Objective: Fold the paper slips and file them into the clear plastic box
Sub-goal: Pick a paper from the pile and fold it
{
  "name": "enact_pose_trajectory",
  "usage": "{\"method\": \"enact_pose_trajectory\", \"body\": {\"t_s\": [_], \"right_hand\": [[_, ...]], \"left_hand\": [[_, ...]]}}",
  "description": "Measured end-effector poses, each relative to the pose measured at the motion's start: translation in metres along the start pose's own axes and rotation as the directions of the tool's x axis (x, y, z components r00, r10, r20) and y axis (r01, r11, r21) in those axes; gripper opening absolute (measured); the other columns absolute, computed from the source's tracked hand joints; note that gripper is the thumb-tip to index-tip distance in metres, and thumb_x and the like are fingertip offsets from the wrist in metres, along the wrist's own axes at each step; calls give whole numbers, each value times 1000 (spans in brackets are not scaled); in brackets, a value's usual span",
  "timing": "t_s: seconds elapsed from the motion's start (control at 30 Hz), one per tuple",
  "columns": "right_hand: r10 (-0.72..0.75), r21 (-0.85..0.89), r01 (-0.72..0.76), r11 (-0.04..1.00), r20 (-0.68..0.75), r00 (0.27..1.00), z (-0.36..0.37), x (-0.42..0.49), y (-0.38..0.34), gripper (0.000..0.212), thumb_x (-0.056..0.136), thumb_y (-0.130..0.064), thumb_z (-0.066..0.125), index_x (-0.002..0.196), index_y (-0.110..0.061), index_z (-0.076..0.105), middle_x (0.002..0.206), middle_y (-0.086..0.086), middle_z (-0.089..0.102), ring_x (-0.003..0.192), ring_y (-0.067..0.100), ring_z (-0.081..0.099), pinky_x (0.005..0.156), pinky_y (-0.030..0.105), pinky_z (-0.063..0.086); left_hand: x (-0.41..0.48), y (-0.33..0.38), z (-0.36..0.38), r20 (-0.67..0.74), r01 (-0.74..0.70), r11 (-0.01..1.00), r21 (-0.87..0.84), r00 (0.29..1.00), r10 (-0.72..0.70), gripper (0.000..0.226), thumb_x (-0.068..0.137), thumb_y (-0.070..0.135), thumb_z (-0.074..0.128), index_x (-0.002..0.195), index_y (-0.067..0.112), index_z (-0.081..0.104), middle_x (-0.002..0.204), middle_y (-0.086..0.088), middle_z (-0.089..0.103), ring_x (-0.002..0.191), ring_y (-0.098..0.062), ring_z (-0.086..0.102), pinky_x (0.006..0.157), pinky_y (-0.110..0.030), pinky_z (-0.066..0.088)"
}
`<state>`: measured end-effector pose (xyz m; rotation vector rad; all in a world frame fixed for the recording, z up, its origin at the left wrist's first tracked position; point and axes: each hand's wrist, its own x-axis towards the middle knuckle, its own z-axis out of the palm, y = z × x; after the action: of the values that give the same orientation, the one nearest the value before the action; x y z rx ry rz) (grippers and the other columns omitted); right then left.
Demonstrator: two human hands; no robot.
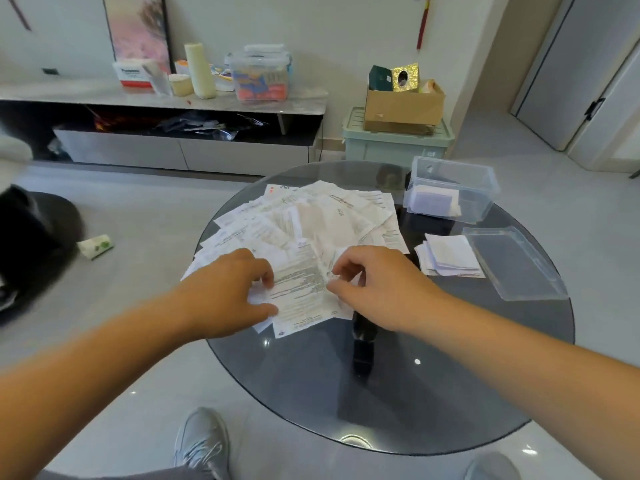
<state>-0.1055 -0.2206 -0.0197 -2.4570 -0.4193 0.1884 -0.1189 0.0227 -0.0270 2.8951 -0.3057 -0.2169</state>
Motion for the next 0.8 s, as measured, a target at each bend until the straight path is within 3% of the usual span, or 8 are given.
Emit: {"method": "enact_pose_trajectory", "body": {"t_s": [0.17, 0.37, 0.47, 0.57, 0.63, 0.7, 0.8], "right_hand": [[197, 42, -197, 980, -17, 980, 17, 23, -4, 43, 77, -54, 79, 104, -25, 61, 100, -9, 61, 92, 13, 61, 80, 32, 53], [224, 156, -219, 963, -17, 974, 25, 23, -4, 33, 75, -35, 85, 95, -28, 60, 96, -3, 67, 91, 17, 65, 80, 35, 55], [238, 245, -222, 944, -40, 970, 13, 15, -7, 29, 79, -29, 84, 94, -26, 59, 86, 2, 70, 78, 18, 67, 71, 32, 54], [281, 360, -244, 901, -55, 958, -12, 2, -6, 25, 81, -22, 82, 92, -20, 60, 83, 5, 75, 75, 20, 73, 68, 34, 58], [335, 455, -277, 846, -49, 941, -28, -10, 2, 21, 82, -17, 82, 84, -17, 61, 79, 3, 74, 67, 16, 71, 55, 26, 54], [384, 486, -321, 813, -32, 923, -36, -23, 13, 18, 83, -13, 80, 79, -16, 63, 71, 0, 69, 55, 10, 60, 42, 17, 40], [428, 481, -373, 793, -3, 904, -39, -43, 31, 9, 85, -13, 77, 79, -15, 71, 59, -6, 64, 50, 8, 52, 41, 17, 36]], "left_hand": [[3, 1, 7, -10, -20, 1000, -23, 1000, 20, 29, 84, 50, 71, 107, 36, 60, 108, 12, 49, 103, -9, 50, 94, -30, 48], [10, 6, 11, 0, -48, 999, -24, 999, 48, 31, 85, 49, 70, 110, 35, 58, 110, 10, 49, 101, -10, 49, 92, -30, 47], [8, 12, 11, -73, -96, 991, -97, 993, 90, 33, 84, 56, 68, 107, 37, 55, 113, 11, 50, 105, -10, 50, 90, -27, 47], [1, 30, 3, -170, -236, 943, -235, 965, 200, 46, 75, 72, 63, 109, 43, 51, 120, 20, 46, 112, -4, 45, 92, -22, 43], [-4, 47, -1, -140, -331, 909, -254, 942, 304, 59, 68, 79, 65, 113, 45, 47, 123, 27, 42, 115, 1, 41, 90, -18, 43], [-6, 64, 1, -66, -370, 888, -274, 928, 366, 65, 65, 76, 72, 116, 46, 45, 122, 31, 40, 116, 7, 37, 87, -12, 41], [-1, 84, 12, 2, -403, 868, -291, 907, 421, 65, 66, 67, 79, 117, 44, 46, 124, 29, 43, 115, 7, 37, 90, -12, 39]]}}
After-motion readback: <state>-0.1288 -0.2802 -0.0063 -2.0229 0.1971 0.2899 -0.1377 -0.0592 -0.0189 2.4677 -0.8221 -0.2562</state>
